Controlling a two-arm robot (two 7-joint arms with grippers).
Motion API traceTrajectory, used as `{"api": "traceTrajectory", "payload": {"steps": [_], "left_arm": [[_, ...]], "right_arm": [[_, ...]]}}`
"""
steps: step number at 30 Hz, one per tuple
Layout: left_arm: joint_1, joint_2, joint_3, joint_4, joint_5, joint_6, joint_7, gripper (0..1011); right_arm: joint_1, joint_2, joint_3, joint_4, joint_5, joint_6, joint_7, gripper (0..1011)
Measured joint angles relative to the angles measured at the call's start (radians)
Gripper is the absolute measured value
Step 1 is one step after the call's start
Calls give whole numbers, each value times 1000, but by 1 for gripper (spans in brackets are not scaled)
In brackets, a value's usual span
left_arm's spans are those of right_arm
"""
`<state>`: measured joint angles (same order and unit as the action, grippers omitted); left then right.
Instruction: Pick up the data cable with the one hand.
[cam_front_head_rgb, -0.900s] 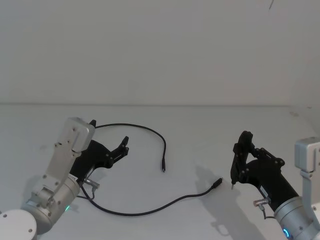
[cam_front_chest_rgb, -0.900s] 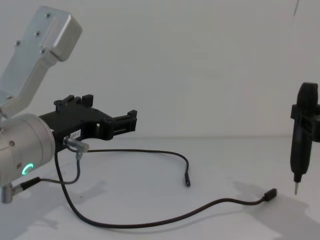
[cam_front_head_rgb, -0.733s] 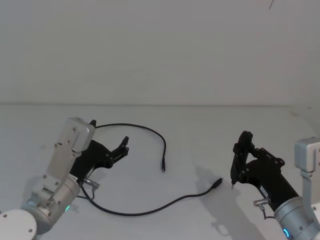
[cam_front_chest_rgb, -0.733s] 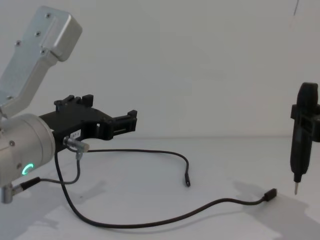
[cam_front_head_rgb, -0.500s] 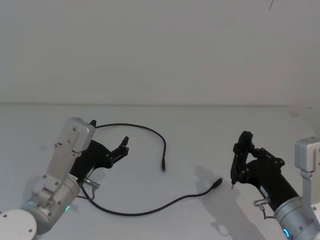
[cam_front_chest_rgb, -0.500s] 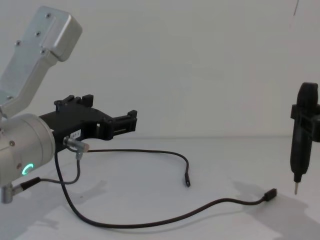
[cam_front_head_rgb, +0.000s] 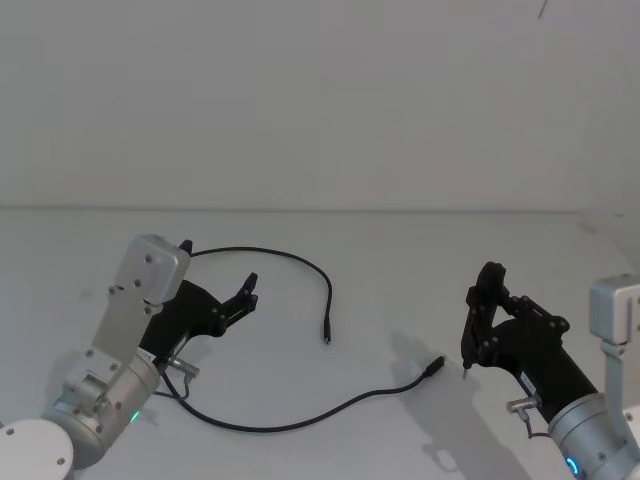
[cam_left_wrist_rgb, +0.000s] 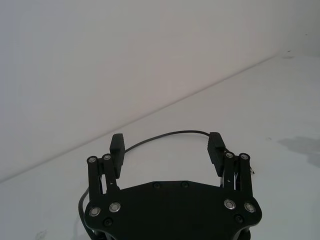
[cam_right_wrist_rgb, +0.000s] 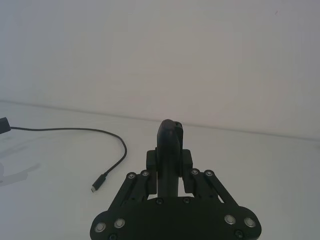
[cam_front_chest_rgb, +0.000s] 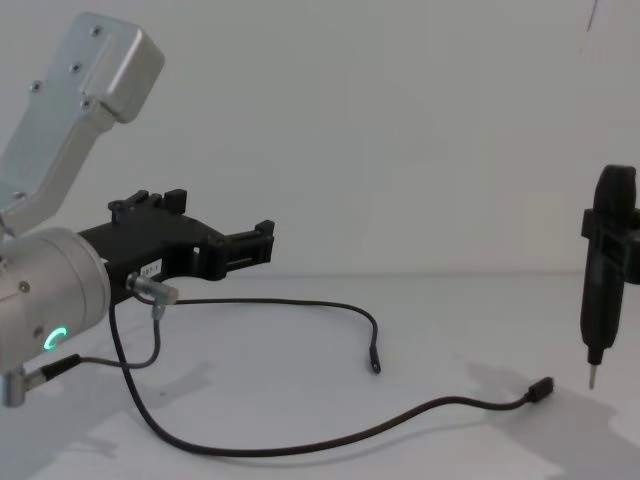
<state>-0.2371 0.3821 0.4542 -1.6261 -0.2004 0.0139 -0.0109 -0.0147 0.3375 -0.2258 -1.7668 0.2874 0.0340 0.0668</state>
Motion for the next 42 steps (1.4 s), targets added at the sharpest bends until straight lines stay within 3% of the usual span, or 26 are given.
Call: {"api": "traceTrajectory", "payload": {"steps": [42], "left_arm": [[0, 0, 0, 0, 0, 0, 0, 1001]], "right_arm": [[0, 0, 0, 0, 0, 0, 0, 279]]}}
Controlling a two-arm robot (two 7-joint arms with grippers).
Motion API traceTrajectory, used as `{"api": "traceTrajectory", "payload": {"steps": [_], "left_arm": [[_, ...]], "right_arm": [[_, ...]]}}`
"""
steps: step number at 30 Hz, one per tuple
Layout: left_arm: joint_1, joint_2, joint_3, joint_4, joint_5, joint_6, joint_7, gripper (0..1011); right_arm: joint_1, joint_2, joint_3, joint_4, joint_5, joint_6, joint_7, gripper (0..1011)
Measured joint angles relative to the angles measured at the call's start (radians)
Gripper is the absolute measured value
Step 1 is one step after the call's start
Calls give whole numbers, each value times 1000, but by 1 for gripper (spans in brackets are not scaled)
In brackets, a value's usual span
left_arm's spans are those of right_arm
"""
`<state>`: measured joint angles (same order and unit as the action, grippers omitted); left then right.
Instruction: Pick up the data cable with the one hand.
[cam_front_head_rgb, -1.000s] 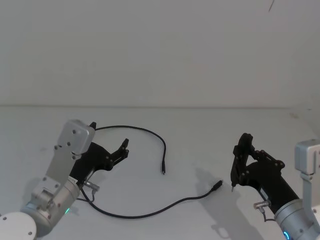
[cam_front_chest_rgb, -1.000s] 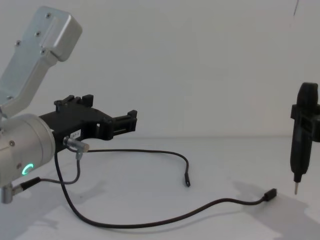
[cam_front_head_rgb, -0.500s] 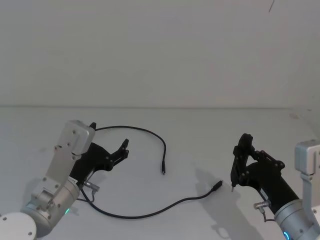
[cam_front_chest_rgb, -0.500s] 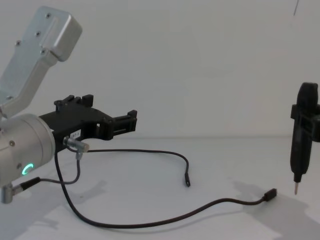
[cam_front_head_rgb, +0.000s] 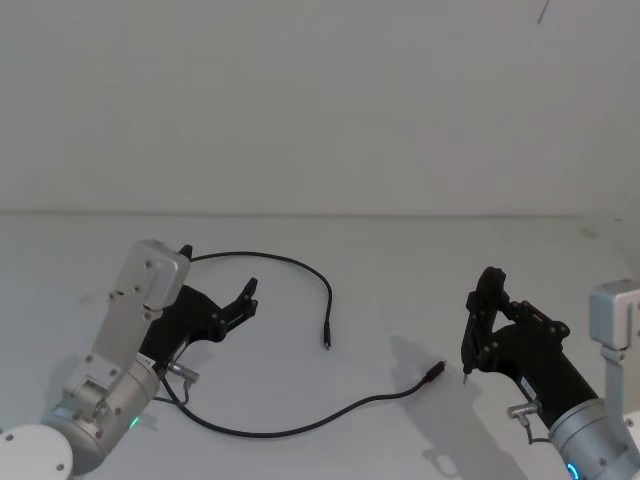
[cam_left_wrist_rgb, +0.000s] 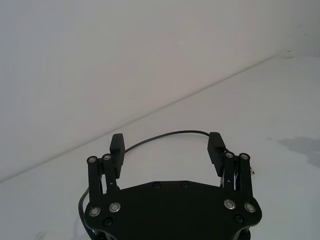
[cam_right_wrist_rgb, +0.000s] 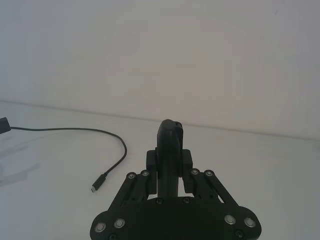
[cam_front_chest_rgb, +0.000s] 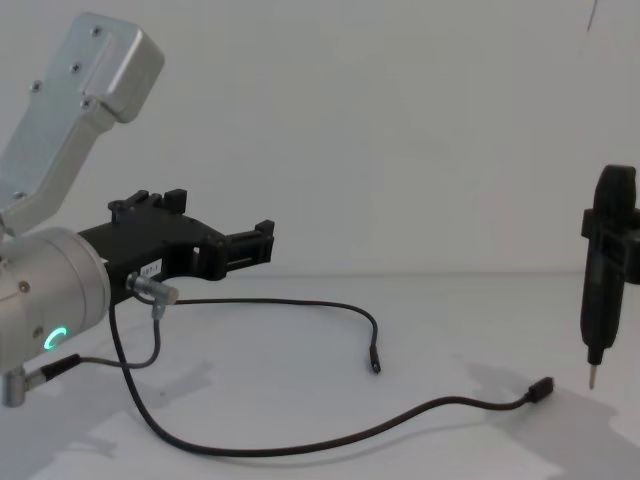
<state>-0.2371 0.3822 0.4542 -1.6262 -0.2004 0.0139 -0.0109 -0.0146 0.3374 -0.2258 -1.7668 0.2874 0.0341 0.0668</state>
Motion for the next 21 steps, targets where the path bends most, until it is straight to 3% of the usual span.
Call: {"api": "traceTrajectory", "payload": {"steps": [10, 21], "left_arm": [[-1, 3, 0, -2, -2, 3, -15, 1001], [-12, 38, 2, -23, -50, 37, -125, 1001]], "right_arm": [[0, 0, 0, 0, 0, 0, 0, 279], [0, 0, 0, 0, 0, 0, 0, 279]]}}
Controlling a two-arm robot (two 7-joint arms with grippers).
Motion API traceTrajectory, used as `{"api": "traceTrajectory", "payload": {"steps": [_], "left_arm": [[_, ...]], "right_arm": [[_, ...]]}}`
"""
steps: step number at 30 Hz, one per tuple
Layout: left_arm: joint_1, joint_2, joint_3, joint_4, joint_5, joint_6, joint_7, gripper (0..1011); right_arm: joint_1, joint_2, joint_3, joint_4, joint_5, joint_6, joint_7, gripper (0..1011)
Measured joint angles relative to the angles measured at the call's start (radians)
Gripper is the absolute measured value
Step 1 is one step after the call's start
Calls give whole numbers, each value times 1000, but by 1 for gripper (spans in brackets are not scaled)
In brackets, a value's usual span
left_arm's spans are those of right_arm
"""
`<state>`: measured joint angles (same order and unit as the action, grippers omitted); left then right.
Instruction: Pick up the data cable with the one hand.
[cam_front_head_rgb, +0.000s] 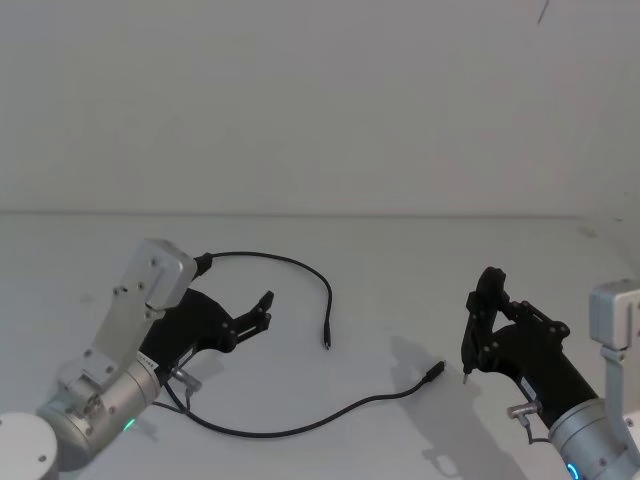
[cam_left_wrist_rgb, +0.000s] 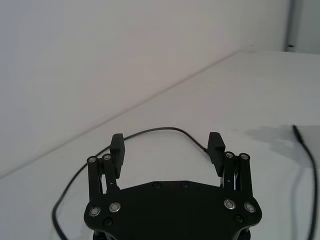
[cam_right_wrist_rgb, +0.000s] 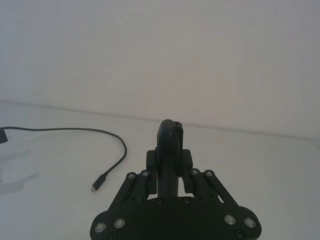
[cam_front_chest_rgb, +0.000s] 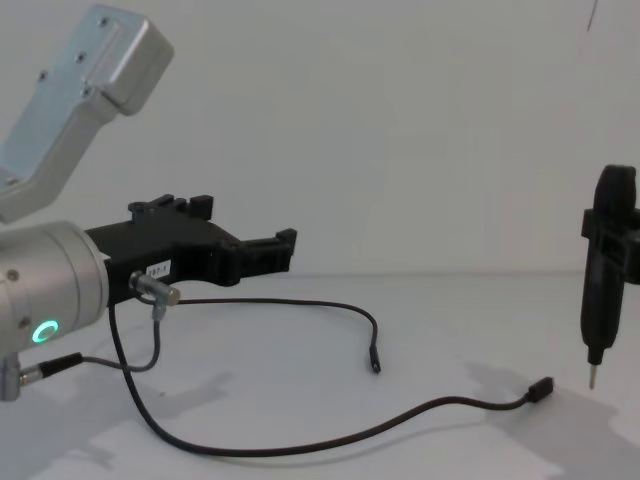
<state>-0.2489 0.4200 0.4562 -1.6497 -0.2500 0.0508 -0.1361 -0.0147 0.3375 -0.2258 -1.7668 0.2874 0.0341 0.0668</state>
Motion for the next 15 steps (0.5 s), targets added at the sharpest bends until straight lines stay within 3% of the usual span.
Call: {"api": "traceTrajectory", "payload": {"steps": [15], "left_arm": [[-34, 71, 2, -44, -111, 105, -217, 1001]], "right_arm": [[0, 0, 0, 0, 0, 0, 0, 279]]}}
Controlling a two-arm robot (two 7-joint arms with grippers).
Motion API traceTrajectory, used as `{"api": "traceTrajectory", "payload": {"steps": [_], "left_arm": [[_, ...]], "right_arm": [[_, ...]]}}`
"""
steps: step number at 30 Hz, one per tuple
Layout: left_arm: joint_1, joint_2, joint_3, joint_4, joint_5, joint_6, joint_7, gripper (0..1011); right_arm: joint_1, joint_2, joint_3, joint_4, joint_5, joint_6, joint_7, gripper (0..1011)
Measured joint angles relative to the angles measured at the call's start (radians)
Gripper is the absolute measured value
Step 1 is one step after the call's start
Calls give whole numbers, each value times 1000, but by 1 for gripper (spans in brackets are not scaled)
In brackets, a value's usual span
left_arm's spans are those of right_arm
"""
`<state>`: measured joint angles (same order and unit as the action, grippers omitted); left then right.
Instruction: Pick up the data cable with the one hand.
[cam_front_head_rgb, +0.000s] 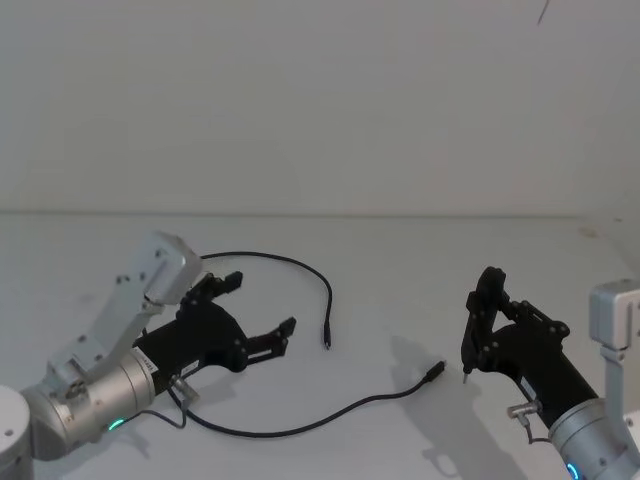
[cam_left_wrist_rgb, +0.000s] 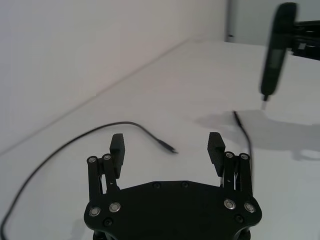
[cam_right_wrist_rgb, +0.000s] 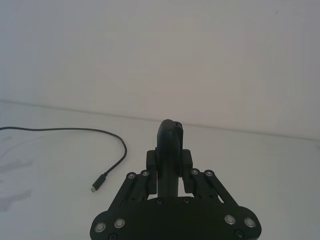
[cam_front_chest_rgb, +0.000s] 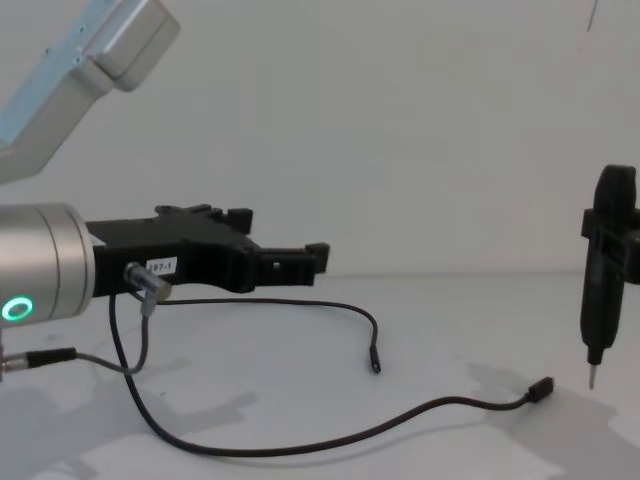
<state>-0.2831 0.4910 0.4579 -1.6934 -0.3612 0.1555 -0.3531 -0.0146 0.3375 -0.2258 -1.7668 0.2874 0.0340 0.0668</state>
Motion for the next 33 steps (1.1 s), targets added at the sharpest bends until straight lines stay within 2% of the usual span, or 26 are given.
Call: {"api": "traceTrajectory", "payload": {"steps": [8, 15, 24, 33], "left_arm": [[-42, 31, 22, -3, -56, 77, -115, 1001], [-111, 47, 74, 20, -79, 153, -228, 1001], [-185, 38, 148, 56, -61, 213, -287, 1001], [-233, 11, 202, 100, -31, 246, -292, 1001]], "right_arm": [[0, 0, 0, 0, 0, 0, 0, 279], [0, 0, 0, 0, 0, 0, 0, 279], [0, 0, 0, 0, 0, 0, 0, 279], [0, 0, 0, 0, 0, 0, 0, 279]]}}
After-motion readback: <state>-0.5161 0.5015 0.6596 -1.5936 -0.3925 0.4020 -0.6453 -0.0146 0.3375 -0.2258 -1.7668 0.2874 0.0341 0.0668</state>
